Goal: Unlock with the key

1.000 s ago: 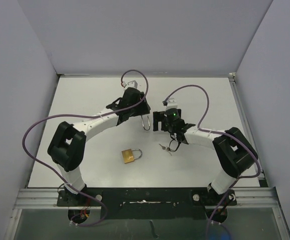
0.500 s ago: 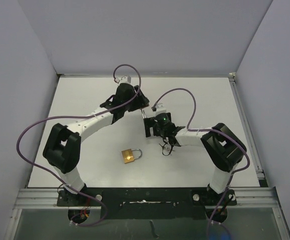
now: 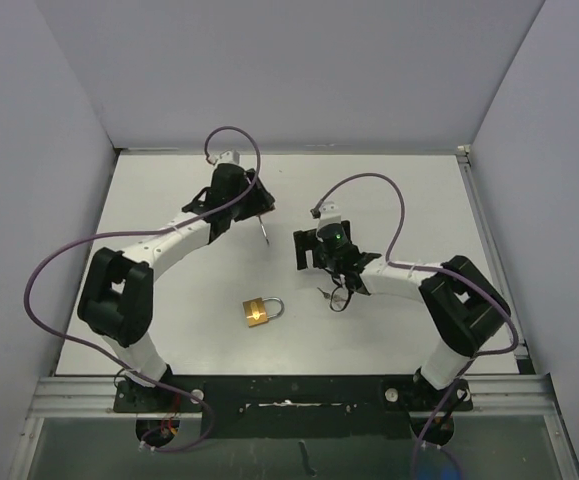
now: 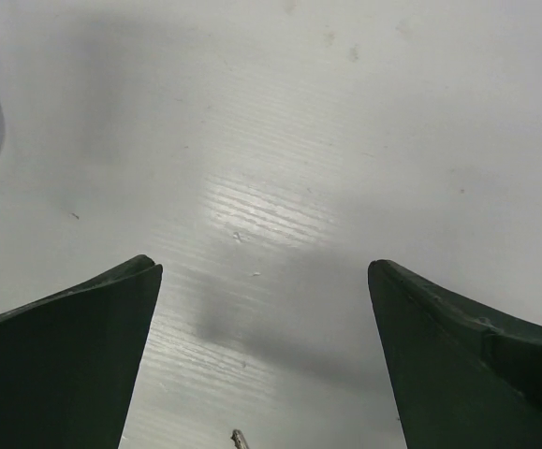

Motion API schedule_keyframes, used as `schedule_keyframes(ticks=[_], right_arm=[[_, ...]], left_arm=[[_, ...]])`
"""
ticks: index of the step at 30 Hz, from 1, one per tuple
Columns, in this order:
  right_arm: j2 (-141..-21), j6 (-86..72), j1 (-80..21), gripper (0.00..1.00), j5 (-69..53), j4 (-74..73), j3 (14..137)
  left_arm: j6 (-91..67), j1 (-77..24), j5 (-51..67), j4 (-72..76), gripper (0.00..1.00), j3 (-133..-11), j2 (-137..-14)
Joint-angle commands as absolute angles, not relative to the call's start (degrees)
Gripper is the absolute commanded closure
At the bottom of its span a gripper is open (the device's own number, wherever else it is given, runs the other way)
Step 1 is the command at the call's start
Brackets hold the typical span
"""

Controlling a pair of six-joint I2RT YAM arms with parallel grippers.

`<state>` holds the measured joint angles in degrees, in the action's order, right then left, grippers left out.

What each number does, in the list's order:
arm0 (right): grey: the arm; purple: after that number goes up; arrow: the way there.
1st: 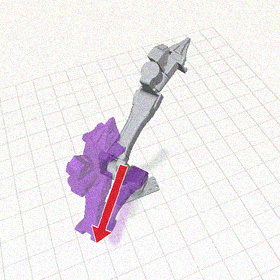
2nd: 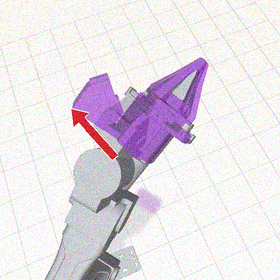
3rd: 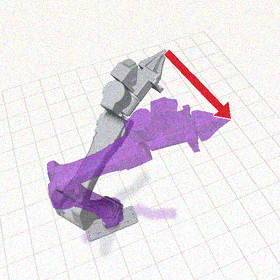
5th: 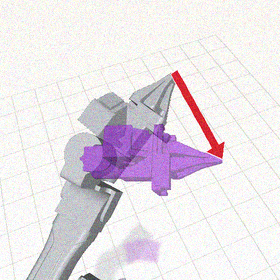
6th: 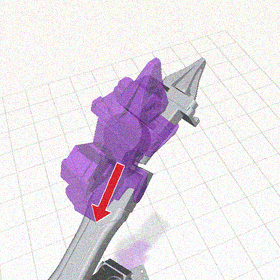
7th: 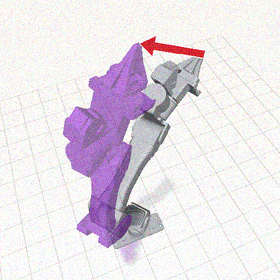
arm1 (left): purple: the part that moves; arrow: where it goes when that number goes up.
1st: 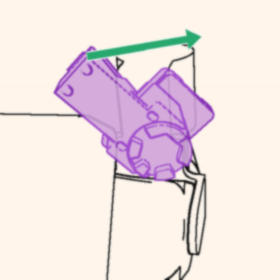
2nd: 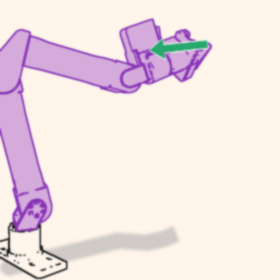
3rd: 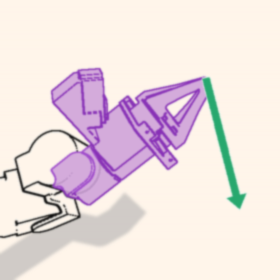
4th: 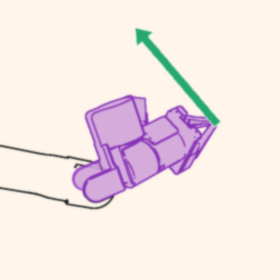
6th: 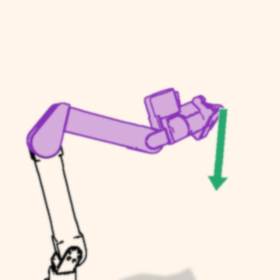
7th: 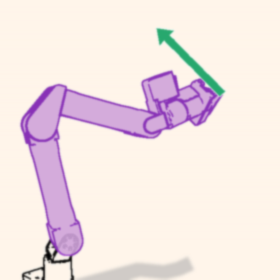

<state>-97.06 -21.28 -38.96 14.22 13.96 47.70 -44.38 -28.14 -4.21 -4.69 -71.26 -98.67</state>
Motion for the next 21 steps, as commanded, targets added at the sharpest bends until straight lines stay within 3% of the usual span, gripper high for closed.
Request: schedule_keyframes(ticks=[1, 11, 21], right_arm=[[-90.24, -20.15, -38.04, 0.01, 17.58, 14.85, 46.15], [-80.55, -19.57, -36.28, 0.01, 17.36, 11.98, 44.05], [-74.33, -20.00, -33.38, 0.01, 13.99, 8.54, 42.15]], left_arm=[[-39.31, -24.13, -5.49, -3.41, 1.00, -73.30, -93.33], [-23.80, -21.58, -6.38, -19.91, 1.00, -82.74, -99.42], [-19.34, -21.27, -5.27, -24.14, 1.00, -88.25, -110.53]])
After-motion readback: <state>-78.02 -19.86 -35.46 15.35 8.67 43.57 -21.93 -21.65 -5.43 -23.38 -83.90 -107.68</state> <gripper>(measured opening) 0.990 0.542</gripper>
